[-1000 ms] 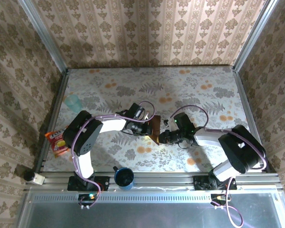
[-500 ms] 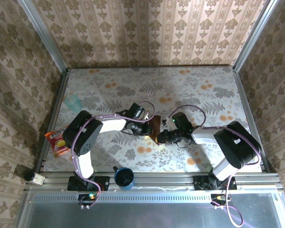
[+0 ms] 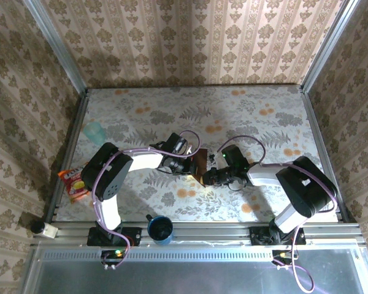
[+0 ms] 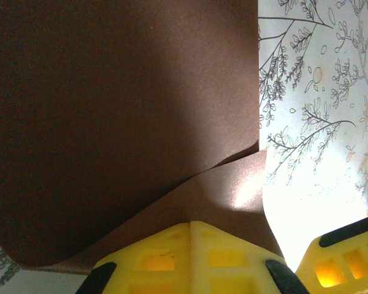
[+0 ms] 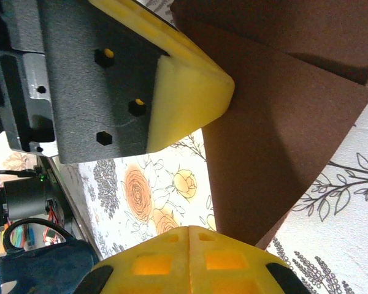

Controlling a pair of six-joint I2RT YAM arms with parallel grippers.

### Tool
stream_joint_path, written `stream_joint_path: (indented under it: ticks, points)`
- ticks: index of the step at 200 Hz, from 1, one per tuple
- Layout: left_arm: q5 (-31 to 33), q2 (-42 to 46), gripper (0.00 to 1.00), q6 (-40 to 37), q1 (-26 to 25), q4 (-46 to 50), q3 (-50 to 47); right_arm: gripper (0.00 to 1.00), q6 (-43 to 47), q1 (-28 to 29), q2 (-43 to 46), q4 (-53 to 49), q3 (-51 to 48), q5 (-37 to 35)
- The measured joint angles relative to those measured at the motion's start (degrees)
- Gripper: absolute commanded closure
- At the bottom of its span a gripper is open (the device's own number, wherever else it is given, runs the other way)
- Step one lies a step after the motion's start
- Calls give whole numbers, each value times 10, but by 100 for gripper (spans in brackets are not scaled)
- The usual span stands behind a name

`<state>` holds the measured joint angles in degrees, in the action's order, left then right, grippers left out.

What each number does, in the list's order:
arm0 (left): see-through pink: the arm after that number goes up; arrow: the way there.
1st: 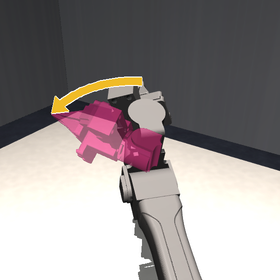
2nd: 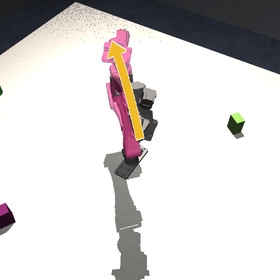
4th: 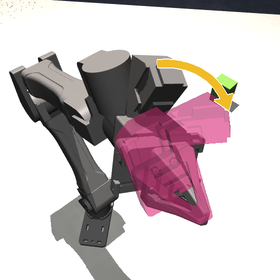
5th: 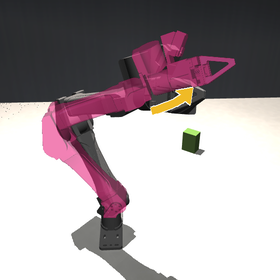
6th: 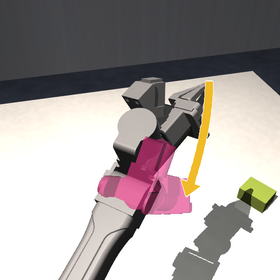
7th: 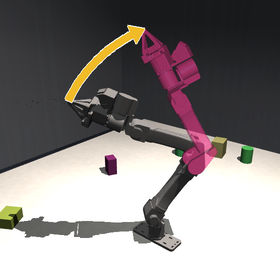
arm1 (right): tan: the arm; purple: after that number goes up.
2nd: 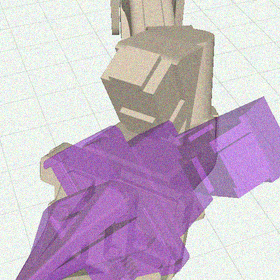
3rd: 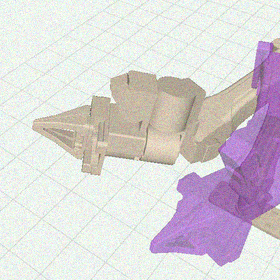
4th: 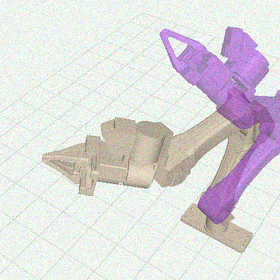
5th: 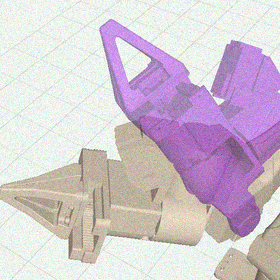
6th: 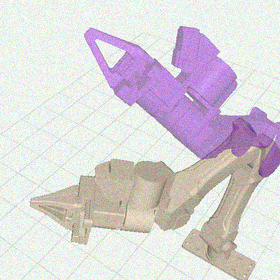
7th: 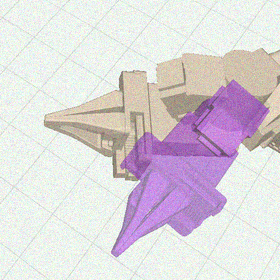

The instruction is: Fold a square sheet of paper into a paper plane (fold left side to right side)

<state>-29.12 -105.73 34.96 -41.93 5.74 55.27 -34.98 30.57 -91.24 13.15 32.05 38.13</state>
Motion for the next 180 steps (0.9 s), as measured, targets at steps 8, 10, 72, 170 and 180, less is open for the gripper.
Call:
stream_joint_path:
  ticks: [8, 10, 72, 170, 180]
  points:
    - [0, 0, 100, 0, 0, 0, 0, 91, 0, 0, -2, 0, 0, 0]
    - [0, 0, 100, 0, 0, 0, 0, 91, 0, 0, -3, 0, 0, 0]
    - [0, 0, 100, 0, 0, 0, 0, 91, 0, 1, -17, -2, 0, -2]
    - [6, 5, 99, 0, -1, 4, 0, 95, 11, 6, -29, -28, 4, -15]
    - [11, 11, 98, 0, -2, 5, -1, 96, 17, 7, -28, -37, 9, -18]
